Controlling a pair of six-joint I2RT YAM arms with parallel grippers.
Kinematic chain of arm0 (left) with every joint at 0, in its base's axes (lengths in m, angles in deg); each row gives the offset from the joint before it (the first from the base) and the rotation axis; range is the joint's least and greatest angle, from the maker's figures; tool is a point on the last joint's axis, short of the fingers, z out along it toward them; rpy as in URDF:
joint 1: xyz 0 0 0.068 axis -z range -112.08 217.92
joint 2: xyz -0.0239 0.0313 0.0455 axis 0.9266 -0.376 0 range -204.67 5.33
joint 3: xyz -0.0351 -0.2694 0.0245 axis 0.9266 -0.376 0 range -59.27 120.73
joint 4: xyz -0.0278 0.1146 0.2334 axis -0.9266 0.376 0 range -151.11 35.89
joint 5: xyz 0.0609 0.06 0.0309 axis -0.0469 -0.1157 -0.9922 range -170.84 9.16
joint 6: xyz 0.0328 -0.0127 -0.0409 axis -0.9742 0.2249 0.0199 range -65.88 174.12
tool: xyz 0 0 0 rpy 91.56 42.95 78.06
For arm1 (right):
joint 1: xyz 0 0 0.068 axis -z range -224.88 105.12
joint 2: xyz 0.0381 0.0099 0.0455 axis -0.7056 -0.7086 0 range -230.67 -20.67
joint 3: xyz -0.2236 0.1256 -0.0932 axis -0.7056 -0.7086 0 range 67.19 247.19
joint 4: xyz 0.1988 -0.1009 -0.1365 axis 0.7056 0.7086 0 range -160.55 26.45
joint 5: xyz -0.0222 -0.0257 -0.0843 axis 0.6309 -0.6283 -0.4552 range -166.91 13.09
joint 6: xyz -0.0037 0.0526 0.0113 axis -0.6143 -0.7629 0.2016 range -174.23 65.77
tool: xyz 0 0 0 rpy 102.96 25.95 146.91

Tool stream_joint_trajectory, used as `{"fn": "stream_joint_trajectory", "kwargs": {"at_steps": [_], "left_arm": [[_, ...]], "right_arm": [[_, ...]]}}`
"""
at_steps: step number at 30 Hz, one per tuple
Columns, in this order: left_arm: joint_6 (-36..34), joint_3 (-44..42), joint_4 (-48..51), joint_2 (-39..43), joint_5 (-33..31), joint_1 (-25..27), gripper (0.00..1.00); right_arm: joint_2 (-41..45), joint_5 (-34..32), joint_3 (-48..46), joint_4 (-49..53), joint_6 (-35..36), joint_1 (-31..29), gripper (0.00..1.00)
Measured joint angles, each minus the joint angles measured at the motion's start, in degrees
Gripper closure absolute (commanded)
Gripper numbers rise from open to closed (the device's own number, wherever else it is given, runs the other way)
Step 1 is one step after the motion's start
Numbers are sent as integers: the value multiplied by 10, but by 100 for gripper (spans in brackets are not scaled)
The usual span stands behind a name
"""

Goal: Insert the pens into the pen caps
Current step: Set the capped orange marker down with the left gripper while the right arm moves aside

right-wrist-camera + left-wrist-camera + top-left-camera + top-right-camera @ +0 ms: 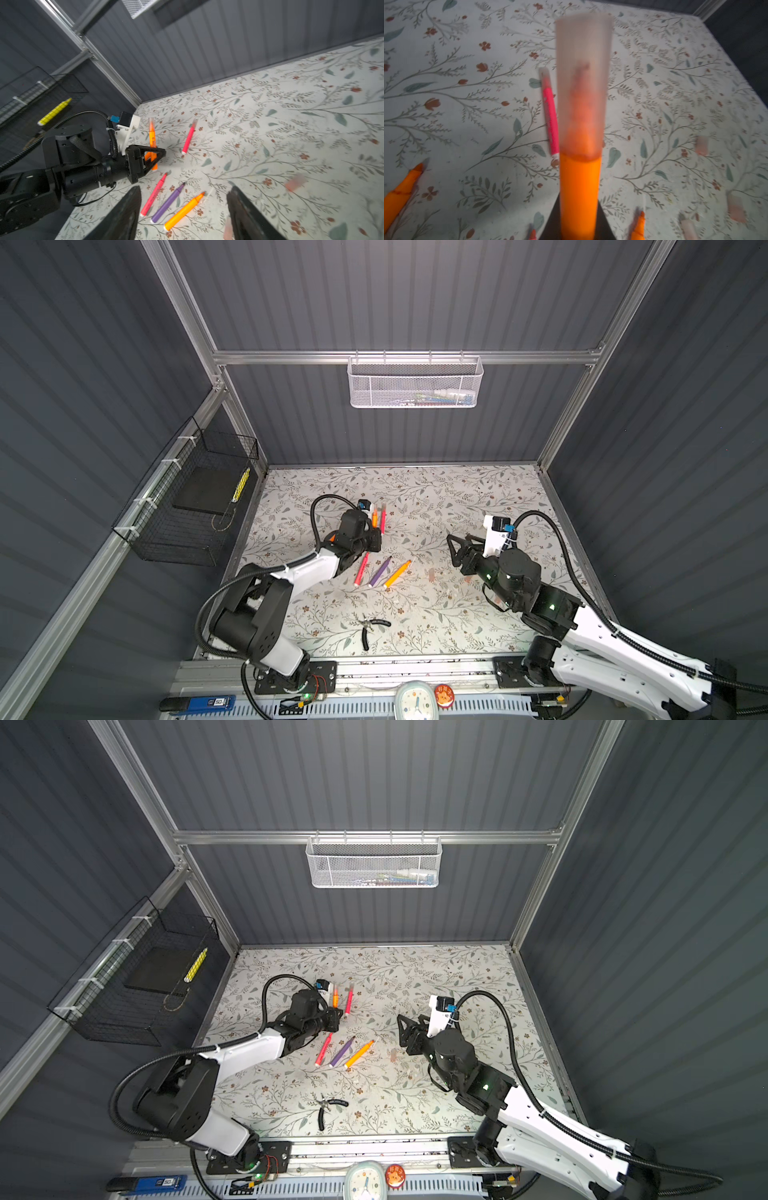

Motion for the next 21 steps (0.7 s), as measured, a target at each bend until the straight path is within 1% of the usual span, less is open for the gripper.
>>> {"fn": "stream_joint_trajectory", "kwargs": {"at_steps": [3, 7, 13, 17, 21], "left_arm": [[11, 38, 46, -48, -31, -12, 100], [17, 113, 104, -115, -60, -24, 100], [19, 179, 145, -178, -66, -36, 100], [19, 208, 163, -210, -68, -37, 100], [14, 223, 167, -221, -65, -37, 89]], "right_arm": [[12, -16, -3, 49, -10, 27, 29], [37, -45, -6, 109, -17, 66, 28], [80, -72, -36, 155, -19, 117, 26], [83, -77, -57, 162, -18, 145, 22], [57, -77, -68, 160, -13, 180, 19]]}}
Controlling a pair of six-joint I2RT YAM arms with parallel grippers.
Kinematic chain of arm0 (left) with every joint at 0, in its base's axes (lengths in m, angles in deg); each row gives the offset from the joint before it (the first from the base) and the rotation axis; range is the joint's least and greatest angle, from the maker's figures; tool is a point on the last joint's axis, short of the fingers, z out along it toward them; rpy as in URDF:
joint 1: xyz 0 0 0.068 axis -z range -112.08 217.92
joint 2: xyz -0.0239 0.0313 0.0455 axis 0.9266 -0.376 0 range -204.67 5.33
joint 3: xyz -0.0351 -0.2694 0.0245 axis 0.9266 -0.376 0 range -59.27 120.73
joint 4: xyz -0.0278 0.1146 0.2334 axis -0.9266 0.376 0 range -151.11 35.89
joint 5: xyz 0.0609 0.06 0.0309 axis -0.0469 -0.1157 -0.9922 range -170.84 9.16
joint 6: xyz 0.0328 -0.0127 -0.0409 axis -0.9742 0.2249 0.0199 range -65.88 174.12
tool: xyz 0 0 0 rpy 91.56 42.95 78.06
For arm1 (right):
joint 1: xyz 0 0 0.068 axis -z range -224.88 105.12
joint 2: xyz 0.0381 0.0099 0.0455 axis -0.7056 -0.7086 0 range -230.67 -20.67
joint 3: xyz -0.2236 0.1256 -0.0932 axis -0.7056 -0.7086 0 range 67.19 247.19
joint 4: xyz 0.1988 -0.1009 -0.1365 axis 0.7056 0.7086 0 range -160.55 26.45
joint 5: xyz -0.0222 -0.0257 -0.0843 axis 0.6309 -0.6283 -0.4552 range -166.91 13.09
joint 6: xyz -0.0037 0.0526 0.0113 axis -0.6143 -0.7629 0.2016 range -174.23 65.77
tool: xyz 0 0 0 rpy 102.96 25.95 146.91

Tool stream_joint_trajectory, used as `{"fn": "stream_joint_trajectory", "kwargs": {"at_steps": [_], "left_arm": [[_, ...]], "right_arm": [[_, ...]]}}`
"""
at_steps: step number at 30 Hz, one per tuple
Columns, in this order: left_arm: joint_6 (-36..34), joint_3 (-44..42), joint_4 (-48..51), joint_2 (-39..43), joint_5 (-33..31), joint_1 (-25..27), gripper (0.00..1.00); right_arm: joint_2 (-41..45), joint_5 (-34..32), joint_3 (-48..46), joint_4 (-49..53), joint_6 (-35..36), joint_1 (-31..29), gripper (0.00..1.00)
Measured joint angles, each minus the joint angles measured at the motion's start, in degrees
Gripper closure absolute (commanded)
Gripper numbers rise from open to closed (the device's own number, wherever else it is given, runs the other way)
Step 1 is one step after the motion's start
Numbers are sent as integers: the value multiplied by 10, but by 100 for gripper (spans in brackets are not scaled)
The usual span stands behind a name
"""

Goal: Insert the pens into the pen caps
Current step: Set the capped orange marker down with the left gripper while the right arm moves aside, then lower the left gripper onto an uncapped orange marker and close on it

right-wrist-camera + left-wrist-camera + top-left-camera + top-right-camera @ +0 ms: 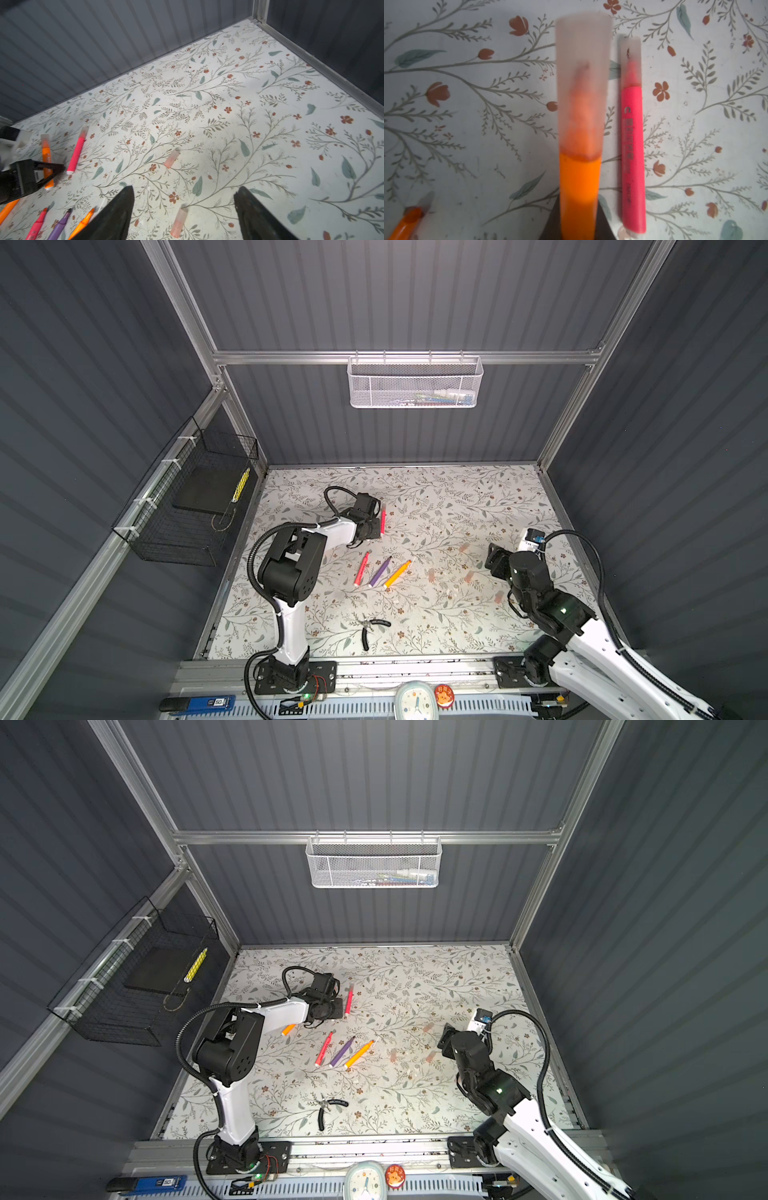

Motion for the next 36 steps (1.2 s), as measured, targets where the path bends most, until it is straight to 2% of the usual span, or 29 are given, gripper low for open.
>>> {"fn": "stream_joint_trajectory", "kwargs": {"at_steps": [4, 7, 13, 17, 20, 22, 25, 28, 32, 36], "left_arm": [[-5, 1, 0, 0, 2, 0, 71], [-10, 1, -2, 0, 7, 0, 61], [-15, -16, -16, 17, 30, 0, 52], [-12, -93, -50, 108, 56, 1, 46], [-2, -169, -94, 219, 61, 15, 45], [6, -210, -120, 285, 51, 49, 45], [18, -264, -155, 343, 43, 116, 45], [33, -329, -175, 377, 47, 166, 45], [49, -386, -168, 388, 47, 182, 46], [56, -395, -161, 388, 48, 200, 46]], "right_arm": [[-38, -3, -10, -14, 7, 31, 11], [-63, -13, -12, -23, 10, 54, 8], [-89, -20, -16, -74, 25, 84, 2], [-129, -14, -14, -104, 34, 103, 3], [-173, -7, -1, -104, 34, 110, 3], [-189, 0, 7, -104, 36, 110, 2], [-188, 6, 9, -105, 38, 110, 1], [-180, 17, 9, -108, 41, 110, 1], [-165, 28, 7, -117, 45, 110, 1], [-155, 37, 3, -121, 46, 110, 1]]}}
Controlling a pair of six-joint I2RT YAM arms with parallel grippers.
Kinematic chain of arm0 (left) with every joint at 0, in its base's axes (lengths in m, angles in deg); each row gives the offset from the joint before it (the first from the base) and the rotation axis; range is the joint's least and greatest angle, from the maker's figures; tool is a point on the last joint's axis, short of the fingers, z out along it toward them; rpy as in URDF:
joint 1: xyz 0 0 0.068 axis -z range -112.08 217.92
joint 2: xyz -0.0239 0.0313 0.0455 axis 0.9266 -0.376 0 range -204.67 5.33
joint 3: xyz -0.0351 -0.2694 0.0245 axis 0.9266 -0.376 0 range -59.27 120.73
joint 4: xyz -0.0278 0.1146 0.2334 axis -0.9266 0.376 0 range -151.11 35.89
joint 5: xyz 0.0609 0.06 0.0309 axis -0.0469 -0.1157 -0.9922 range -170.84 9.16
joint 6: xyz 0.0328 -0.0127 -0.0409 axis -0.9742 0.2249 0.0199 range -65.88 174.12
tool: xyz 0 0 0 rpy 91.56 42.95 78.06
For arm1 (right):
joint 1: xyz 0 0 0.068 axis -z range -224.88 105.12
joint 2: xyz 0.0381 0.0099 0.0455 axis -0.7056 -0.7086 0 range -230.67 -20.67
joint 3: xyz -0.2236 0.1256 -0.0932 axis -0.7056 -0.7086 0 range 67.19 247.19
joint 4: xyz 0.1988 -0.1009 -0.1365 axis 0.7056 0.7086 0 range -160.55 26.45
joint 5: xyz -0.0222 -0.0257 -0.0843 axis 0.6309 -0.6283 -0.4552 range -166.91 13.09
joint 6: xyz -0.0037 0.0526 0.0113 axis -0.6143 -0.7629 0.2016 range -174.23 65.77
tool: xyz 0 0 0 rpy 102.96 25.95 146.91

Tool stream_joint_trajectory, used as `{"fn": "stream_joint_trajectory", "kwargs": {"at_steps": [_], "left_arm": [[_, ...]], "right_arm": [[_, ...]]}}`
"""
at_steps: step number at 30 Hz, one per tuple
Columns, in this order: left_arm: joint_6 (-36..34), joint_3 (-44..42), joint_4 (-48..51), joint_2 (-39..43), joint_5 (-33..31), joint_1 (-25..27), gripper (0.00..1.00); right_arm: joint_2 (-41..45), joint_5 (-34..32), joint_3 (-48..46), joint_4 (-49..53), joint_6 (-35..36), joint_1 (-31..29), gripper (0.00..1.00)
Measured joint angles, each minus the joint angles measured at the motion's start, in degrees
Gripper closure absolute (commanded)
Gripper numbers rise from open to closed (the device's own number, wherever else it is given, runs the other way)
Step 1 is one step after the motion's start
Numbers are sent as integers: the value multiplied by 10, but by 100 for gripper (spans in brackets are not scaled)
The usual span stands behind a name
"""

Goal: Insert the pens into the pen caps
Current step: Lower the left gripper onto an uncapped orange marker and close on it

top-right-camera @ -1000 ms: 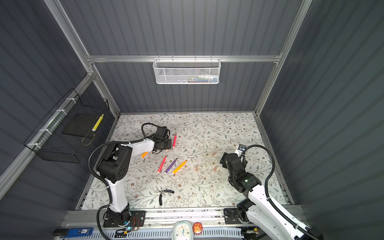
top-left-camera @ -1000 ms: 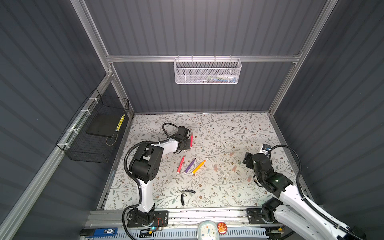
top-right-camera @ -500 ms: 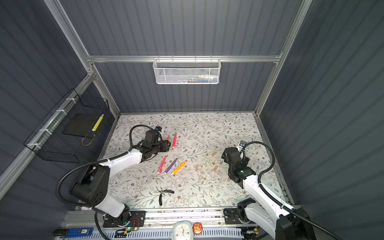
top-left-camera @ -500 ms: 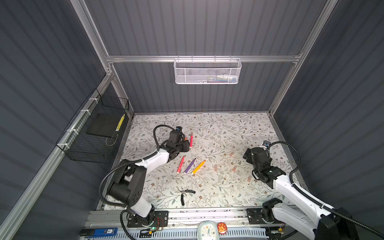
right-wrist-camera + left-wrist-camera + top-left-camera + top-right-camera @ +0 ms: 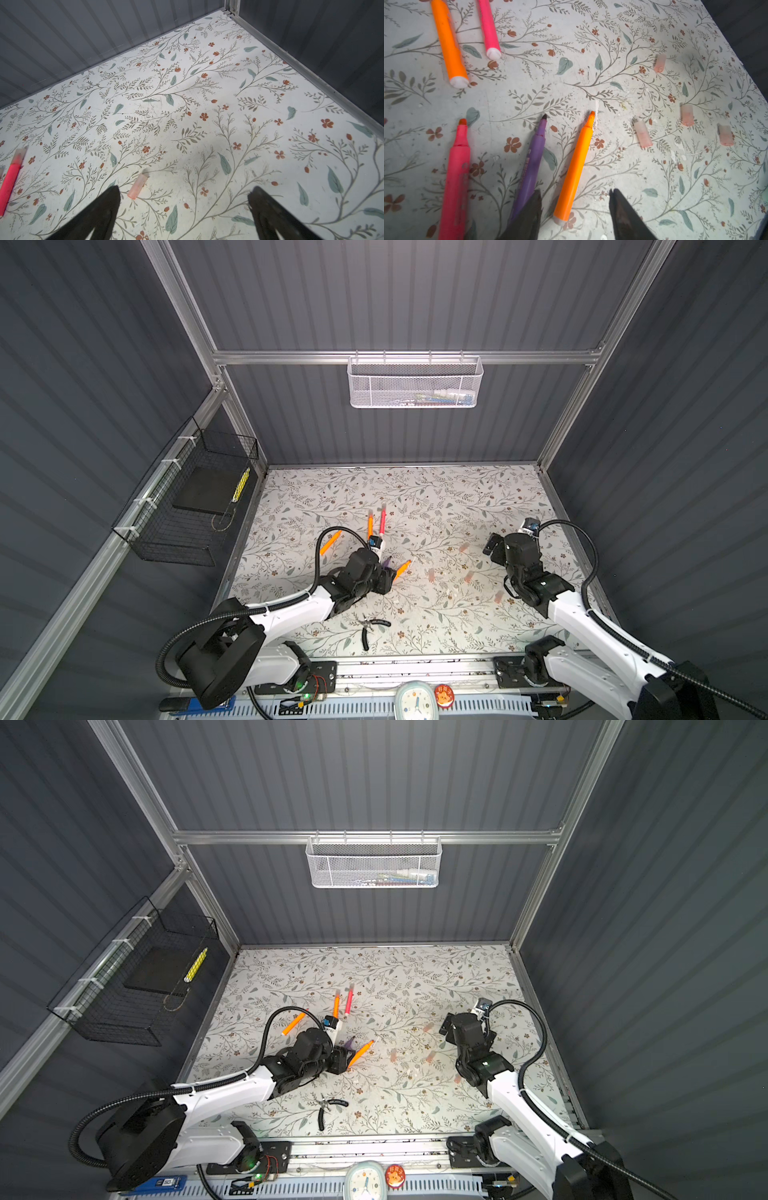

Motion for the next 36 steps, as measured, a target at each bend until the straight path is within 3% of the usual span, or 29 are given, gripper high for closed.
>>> {"fn": "stream_joint_trajectory", "kwargs": {"at_steps": [7, 27, 36], "left_arm": [[0, 28, 19, -44, 4, 45, 47], [-17, 90, 74, -151, -38, 52, 45], [-24, 86, 69, -134, -49, 55, 44]], "right_arm": [[2, 9, -4, 0, 2, 0, 2], [14, 20, -12, 0, 7, 0, 2], [10, 21, -12, 0, 9, -1, 3]]}}
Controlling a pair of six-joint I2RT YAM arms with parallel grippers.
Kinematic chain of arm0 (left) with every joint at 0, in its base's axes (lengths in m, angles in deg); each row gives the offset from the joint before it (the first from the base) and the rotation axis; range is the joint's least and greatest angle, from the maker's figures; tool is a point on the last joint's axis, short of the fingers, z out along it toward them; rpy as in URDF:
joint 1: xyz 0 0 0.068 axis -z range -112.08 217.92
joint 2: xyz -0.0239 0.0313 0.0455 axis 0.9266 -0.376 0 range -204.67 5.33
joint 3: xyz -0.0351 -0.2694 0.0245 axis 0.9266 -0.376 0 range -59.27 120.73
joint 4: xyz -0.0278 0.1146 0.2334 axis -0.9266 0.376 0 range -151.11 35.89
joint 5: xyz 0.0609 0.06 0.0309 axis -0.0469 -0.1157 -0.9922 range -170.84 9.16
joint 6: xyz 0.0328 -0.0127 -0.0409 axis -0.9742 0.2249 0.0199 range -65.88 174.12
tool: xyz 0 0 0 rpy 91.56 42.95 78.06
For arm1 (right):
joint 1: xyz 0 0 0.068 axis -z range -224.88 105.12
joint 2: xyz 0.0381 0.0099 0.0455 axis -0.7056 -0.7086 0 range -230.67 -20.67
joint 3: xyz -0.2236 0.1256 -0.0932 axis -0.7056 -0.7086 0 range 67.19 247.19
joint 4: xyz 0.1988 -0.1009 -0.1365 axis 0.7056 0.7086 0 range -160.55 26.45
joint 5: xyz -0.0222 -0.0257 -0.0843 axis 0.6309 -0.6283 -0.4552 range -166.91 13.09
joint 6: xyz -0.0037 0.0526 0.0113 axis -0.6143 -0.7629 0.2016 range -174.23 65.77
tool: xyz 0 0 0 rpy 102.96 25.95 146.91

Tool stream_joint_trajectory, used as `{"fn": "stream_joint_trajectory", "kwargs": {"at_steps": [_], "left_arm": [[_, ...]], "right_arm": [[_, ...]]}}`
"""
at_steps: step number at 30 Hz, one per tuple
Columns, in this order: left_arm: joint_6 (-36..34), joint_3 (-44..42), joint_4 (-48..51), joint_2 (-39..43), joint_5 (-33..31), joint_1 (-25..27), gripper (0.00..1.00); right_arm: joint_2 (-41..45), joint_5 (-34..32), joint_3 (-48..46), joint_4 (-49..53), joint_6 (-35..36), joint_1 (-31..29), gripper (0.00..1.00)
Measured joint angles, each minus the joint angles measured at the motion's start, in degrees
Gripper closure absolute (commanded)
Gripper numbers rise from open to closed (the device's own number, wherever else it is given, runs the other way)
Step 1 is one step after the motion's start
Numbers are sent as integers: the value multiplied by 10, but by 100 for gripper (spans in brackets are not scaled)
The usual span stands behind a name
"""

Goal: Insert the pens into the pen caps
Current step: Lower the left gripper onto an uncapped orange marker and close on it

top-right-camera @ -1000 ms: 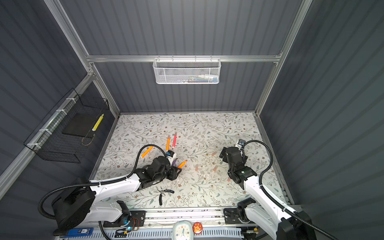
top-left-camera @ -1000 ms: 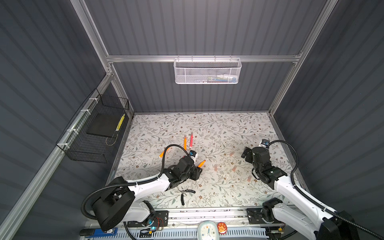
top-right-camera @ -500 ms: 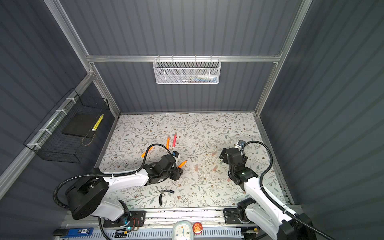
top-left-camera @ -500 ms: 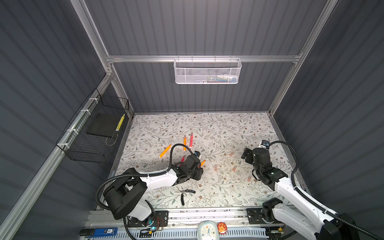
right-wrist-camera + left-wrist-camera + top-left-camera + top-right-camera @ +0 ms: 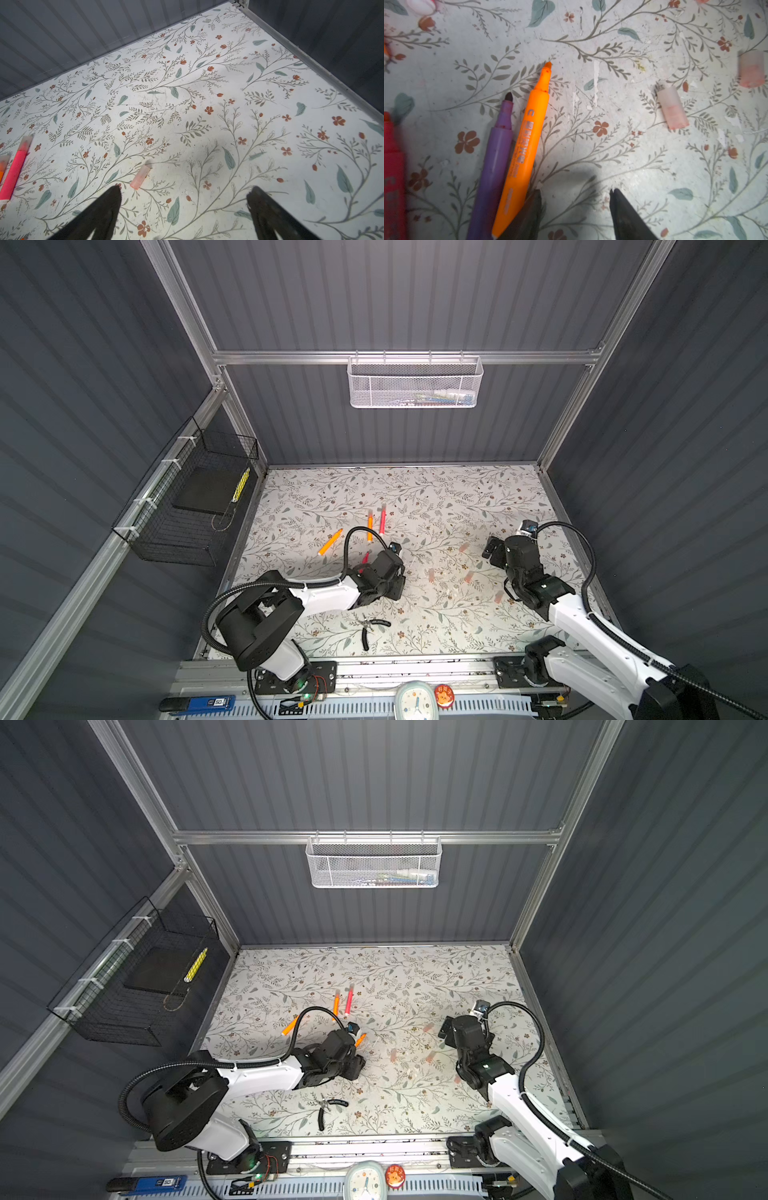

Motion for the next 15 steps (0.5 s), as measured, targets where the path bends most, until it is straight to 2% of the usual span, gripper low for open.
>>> {"fn": "stream_joint_trajectory", "kwargs": {"at_steps": [8, 15], "left_arm": [[-2, -36, -24, 67, -29, 0, 41], [-2, -36, -24, 42, -69, 0, 41]], "right_arm": [[-2, 0, 0, 0, 0, 0, 3], [-9, 0, 0, 0, 0, -1, 3]]}}
